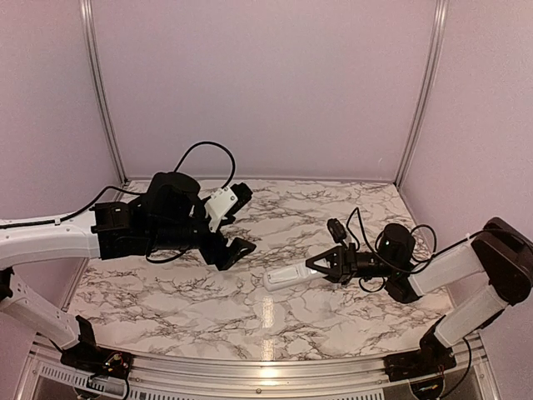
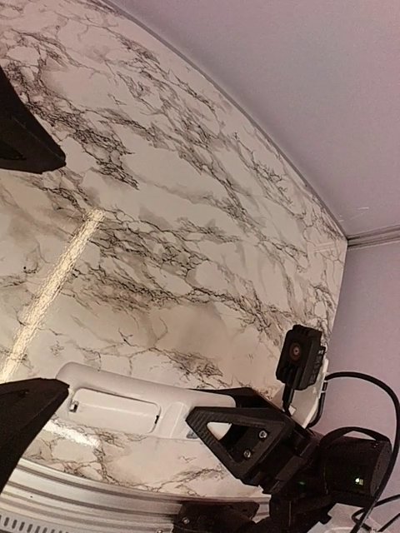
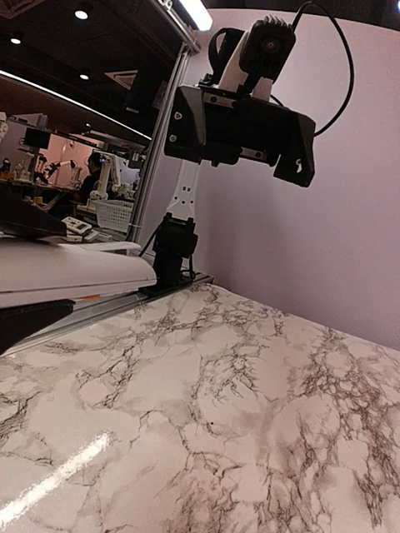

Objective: Load the batteries into the remote control
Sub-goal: Load the battery cover onto the remote control without the battery cover.

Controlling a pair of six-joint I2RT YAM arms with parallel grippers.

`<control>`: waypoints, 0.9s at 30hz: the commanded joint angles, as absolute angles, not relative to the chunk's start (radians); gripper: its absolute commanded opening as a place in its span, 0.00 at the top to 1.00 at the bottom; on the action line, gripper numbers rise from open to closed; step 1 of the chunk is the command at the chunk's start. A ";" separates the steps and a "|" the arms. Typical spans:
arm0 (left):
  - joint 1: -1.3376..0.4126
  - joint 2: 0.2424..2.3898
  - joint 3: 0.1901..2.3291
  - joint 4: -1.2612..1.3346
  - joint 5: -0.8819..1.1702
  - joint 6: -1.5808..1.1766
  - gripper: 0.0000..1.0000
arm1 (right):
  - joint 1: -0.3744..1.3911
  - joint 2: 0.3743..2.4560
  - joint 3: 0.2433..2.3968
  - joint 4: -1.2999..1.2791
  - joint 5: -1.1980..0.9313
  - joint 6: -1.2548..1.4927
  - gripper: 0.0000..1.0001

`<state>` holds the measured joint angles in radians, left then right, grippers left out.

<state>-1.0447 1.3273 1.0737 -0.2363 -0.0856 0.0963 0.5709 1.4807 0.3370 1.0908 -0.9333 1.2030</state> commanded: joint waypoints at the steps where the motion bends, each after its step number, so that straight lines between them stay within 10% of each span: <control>1: -1.048 1.389 1.058 -0.277 -0.068 0.055 0.15 | 0.567 1.443 0.387 1.071 -0.951 1.176 1.00; 27: -1.092 1.530 1.131 -0.356 -0.015 0.090 0.39 | 0.569 1.471 0.402 1.029 -0.932 1.186 1.00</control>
